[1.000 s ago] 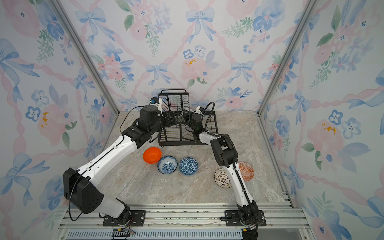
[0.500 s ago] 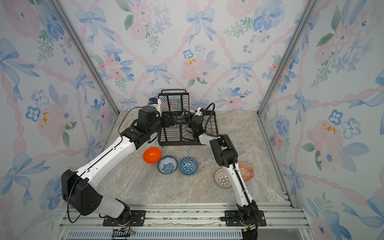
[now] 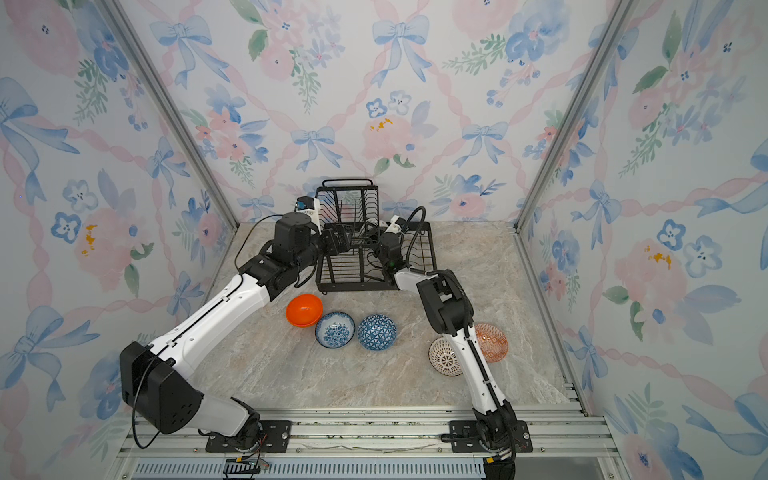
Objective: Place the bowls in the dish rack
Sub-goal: 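Push the bowl down into the rack slots with the right gripper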
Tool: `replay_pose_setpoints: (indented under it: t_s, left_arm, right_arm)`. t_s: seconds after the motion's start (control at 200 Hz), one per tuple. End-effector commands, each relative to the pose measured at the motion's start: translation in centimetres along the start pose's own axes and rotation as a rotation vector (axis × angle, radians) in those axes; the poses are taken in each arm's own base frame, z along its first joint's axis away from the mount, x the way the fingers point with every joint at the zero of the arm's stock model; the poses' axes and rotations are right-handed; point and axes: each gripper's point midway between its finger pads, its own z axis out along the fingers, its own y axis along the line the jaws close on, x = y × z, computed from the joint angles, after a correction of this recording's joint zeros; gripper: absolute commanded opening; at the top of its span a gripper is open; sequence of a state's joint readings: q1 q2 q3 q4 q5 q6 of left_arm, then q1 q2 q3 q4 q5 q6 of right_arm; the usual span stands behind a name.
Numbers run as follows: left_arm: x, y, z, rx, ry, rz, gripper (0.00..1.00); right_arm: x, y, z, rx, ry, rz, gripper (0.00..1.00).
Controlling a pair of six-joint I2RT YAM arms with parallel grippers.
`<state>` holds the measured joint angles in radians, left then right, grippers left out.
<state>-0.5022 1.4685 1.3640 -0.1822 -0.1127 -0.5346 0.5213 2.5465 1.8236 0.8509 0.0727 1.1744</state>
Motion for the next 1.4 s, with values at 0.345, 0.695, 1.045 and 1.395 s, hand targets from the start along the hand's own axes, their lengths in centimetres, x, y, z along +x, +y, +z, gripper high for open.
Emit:
replay_pose_setpoints:
  t_s: [0.345, 0.695, 1.045, 1.395]
  left_arm:
    - [0.6, 0.8, -0.8, -0.007, 0.021, 0.014, 0.98]
    - [0.4, 0.9, -1.2, -0.009, 0.016, 0.022, 0.98]
    - [0.5, 1.3, -1.4, -0.018, 0.016, 0.021, 0.98]
    - [0.2, 1.4, -1.5, -0.022, 0.009, 0.019, 0.98]
  right_arm:
    - [0.2, -0.5, 0.0, -0.031, -0.035, -0.076, 0.00]
    - [0.1, 0.8, 0.9, -0.080, -0.036, -0.122, 0.00]
    - [0.2, -0.5, 0.8, -0.045, -0.034, -0.090, 0.00]
    - [-0.1, -0.3, 1.1, -0.019, -0.037, -0.037, 0.09]
